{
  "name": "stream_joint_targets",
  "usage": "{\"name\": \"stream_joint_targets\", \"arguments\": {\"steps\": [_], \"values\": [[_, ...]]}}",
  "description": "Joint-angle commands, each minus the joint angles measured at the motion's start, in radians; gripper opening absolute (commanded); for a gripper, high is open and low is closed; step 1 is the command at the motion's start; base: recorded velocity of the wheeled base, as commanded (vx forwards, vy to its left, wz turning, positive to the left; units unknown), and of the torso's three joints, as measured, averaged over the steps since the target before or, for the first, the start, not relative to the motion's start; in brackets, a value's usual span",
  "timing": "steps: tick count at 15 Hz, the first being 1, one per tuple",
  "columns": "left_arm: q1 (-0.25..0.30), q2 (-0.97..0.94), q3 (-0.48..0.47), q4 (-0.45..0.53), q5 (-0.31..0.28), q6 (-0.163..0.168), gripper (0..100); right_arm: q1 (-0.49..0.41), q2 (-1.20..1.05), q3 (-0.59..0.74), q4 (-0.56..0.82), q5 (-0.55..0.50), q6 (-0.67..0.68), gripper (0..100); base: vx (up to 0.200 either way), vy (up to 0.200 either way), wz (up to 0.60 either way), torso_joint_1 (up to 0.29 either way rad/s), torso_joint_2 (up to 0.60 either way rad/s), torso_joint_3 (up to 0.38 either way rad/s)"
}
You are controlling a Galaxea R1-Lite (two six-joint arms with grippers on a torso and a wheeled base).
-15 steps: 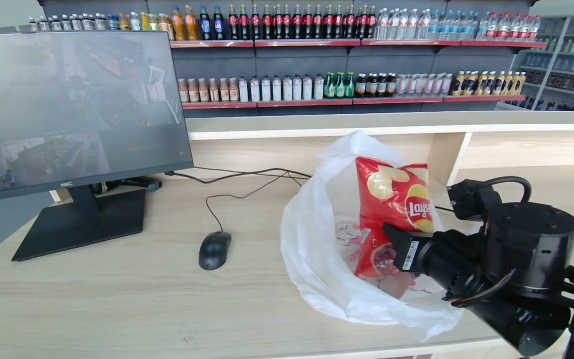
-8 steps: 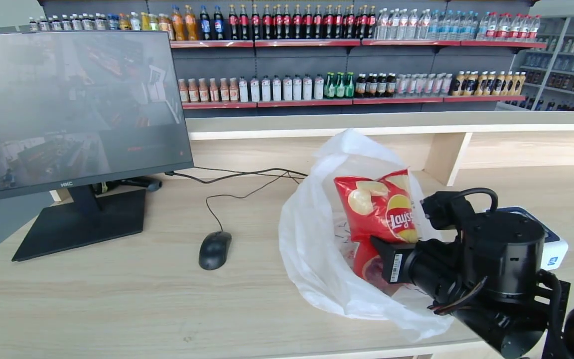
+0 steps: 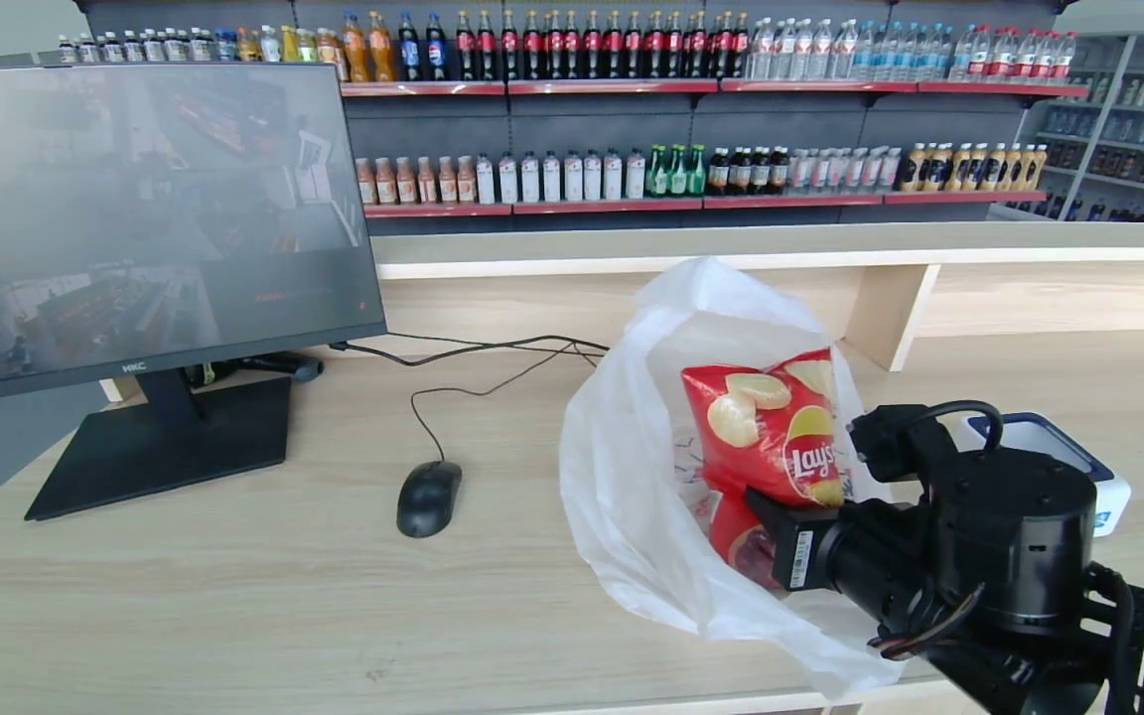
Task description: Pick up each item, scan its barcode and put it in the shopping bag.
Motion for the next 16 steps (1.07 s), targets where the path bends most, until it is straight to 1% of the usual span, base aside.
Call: {"name": "stream_joint_targets", "arguments": {"steps": [1, 2, 6, 8, 10, 16], "values": [[0.0, 0.0, 0.0, 0.0, 0.0, -0.001, 100, 0.002, 0.005, -0.001, 0.004, 0.012, -0.002, 0, 0.0, 0.0, 0.0, 0.0, 0.0, 0.0], [0.0, 0.0, 0.0, 0.002, 0.0, -0.001, 100, 0.0, 0.003, -0.001, 0.003, 0.013, 0.0, 100, 0.0, 0.0, 0.0, 0.0, 0.0, 0.0], [0.0, 0.0, 0.0, 0.0, 0.0, -0.001, 100, 0.0, 0.002, -0.007, -0.002, 0.007, 0.014, 100, 0.0, 0.0, 0.0, 0.0, 0.0, 0.0], [0.0, 0.0, 0.0, 0.002, 0.0, 0.0, 100, 0.0, 0.003, -0.033, -0.043, 0.002, 0.003, 100, 0.0, 0.0, 0.0, 0.0, 0.0, 0.0], [0.0, 0.0, -0.002, 0.002, 0.0, 0.0, 100, 0.0, -0.003, -0.048, -0.057, 0.002, -0.016, 100, 0.0, 0.0, 0.0, 0.0, 0.0, 0.0], [0.0, 0.0, 0.0, 0.002, 0.0, 0.0, 100, 0.005, -0.027, -0.076, -0.059, 0.002, -0.029, 100, 0.0, 0.0, 0.0, 0.0, 0.0, 0.0]]}}
